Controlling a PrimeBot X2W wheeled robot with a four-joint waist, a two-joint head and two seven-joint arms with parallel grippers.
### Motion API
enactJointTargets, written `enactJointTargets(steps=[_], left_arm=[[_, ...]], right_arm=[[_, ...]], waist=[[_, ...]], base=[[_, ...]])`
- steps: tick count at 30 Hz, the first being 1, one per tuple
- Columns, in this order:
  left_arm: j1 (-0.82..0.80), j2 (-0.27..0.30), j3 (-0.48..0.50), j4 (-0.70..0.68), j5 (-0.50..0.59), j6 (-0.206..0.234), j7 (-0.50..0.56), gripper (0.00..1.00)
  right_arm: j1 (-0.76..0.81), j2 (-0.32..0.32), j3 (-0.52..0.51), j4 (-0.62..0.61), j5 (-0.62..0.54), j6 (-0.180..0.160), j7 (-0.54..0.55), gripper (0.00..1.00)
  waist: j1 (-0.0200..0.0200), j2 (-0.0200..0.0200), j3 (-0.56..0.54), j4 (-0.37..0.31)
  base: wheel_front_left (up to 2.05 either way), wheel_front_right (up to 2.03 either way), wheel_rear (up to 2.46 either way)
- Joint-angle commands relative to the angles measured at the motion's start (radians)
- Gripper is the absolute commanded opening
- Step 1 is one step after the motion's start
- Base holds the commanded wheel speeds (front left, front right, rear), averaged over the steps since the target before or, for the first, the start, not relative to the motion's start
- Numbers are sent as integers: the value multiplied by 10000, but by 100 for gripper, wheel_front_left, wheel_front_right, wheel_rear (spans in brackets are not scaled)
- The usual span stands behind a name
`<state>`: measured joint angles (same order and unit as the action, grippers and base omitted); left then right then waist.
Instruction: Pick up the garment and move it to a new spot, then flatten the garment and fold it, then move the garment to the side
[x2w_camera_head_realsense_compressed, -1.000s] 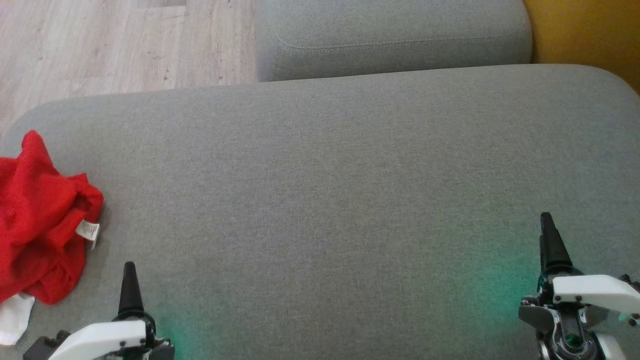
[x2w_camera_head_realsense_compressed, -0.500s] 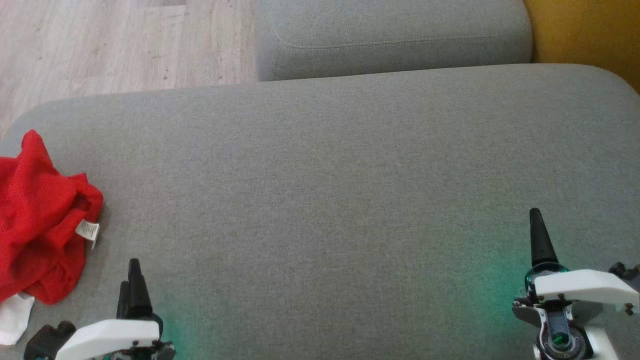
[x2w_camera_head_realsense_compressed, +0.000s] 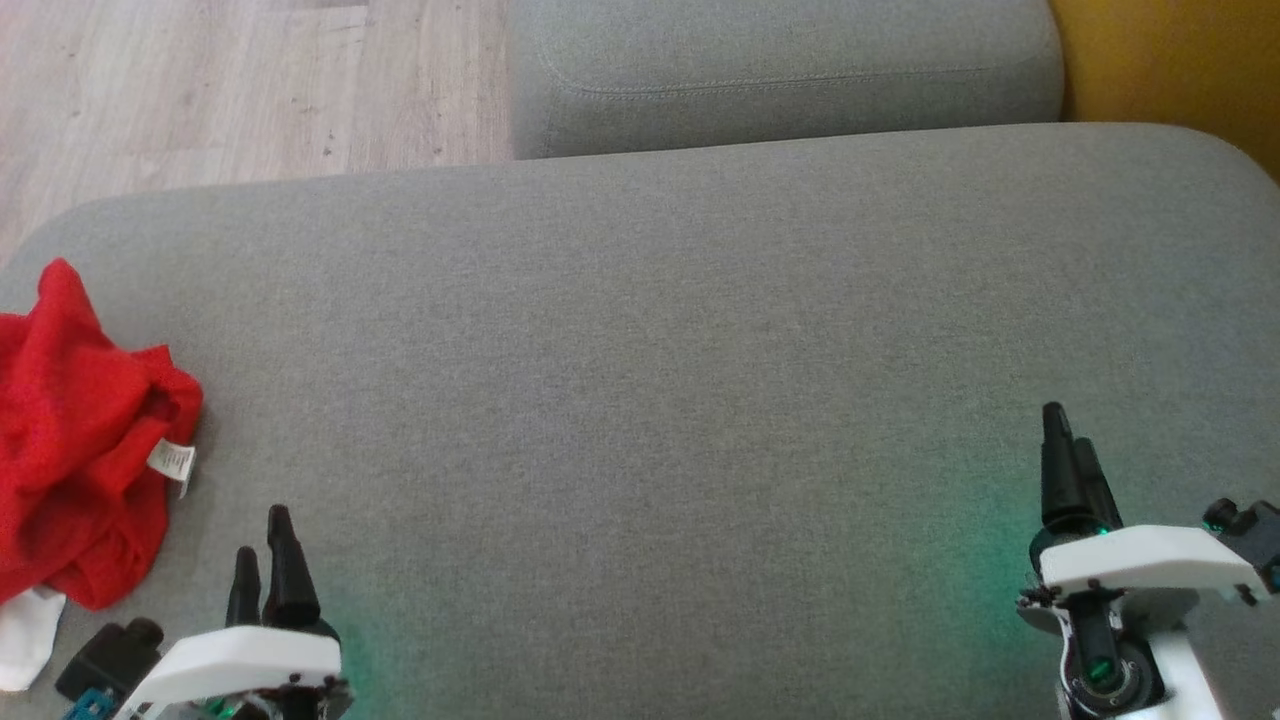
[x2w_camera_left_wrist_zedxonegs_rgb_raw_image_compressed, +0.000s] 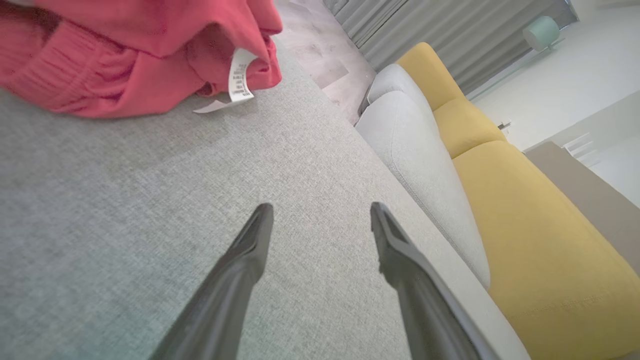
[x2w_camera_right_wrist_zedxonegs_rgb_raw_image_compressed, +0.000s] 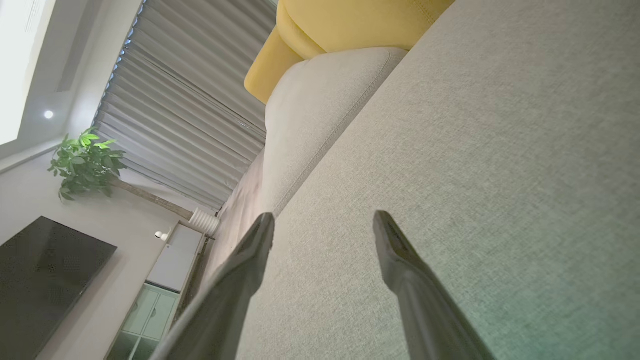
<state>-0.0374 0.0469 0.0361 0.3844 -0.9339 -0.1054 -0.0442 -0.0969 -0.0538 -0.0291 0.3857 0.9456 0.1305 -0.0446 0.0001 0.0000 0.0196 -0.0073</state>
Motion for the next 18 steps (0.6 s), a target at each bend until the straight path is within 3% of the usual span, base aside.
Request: enactJointTargets(steps=[1,18], left_arm=[[-549,172,137,-257,394,23,-145,100],[-657,150,187,-139,2471,192,-650,100]], right_arm=[[-557,-97,174,-268,-405,1,-155,100],[-807,-60,221,-94,-2755,1,-657,100]], waist=[[0,0,8,0],[-1,0,87,1]], base=[[0,0,0],[0,0,0]])
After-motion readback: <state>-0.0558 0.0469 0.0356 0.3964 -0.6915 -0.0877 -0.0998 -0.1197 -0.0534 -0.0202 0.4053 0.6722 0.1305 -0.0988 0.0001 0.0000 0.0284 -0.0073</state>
